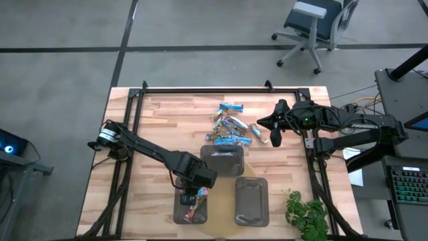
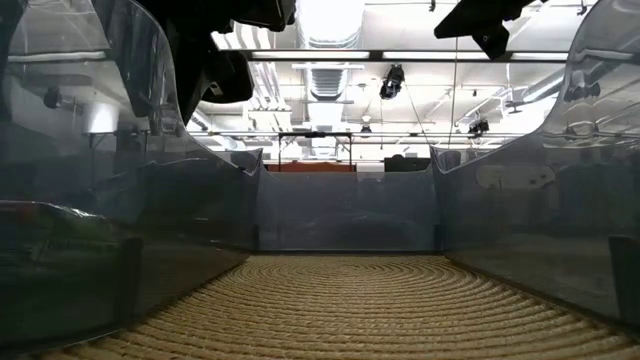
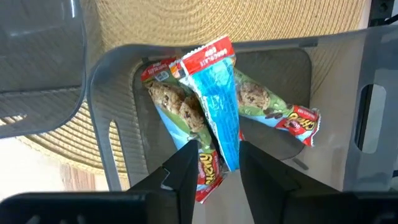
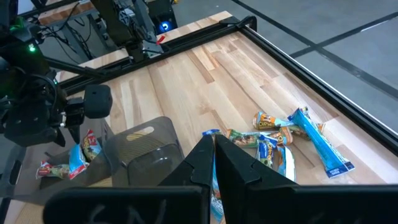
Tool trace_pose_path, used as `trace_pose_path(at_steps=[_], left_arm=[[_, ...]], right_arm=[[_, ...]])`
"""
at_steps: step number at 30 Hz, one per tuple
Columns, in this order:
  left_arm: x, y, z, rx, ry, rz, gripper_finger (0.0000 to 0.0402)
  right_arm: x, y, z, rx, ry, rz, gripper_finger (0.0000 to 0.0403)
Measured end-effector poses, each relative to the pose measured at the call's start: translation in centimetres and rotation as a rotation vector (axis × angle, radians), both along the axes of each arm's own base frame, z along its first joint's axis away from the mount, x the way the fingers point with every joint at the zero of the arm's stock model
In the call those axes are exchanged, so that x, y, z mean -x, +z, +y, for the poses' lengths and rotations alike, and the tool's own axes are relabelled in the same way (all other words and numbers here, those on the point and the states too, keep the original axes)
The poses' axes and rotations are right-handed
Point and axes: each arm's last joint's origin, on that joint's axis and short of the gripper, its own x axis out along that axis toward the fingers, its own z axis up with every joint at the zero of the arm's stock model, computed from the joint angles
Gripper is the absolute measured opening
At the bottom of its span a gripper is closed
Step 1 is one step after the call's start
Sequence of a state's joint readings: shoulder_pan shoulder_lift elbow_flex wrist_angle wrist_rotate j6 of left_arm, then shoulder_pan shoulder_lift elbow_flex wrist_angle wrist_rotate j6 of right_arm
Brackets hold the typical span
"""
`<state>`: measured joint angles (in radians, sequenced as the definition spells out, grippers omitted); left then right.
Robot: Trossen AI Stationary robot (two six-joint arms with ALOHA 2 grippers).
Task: Pick and place Granola Bars by type
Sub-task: Put the right red granola bar into the bottom left black bin
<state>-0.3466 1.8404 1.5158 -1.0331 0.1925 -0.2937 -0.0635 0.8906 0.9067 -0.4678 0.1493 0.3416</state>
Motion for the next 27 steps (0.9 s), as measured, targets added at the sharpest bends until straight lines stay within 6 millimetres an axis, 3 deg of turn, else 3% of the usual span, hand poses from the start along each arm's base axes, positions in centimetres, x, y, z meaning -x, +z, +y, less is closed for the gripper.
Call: trace_pose_path(at_steps=[13, 18, 27], left_arm=[[0.6, 1.2, 0.9, -0.002, 0.005, -0.006, 0.0100], [1.3, 3.0, 2.0, -0.025, 0.039, -0.065, 0.0100], [3.7, 7.9, 5.6, -0.135, 0.176, -0.237, 0.0106]], right_arm=[[0.0, 0.0, 0.0, 0.000, 0.000, 0.000, 0.0008], [0.0, 0.0, 0.0, 0.001, 0.000, -0.001, 0.0008], [0.0, 0.0, 0.0, 0.001, 0.000, -0.001, 0.0008]])
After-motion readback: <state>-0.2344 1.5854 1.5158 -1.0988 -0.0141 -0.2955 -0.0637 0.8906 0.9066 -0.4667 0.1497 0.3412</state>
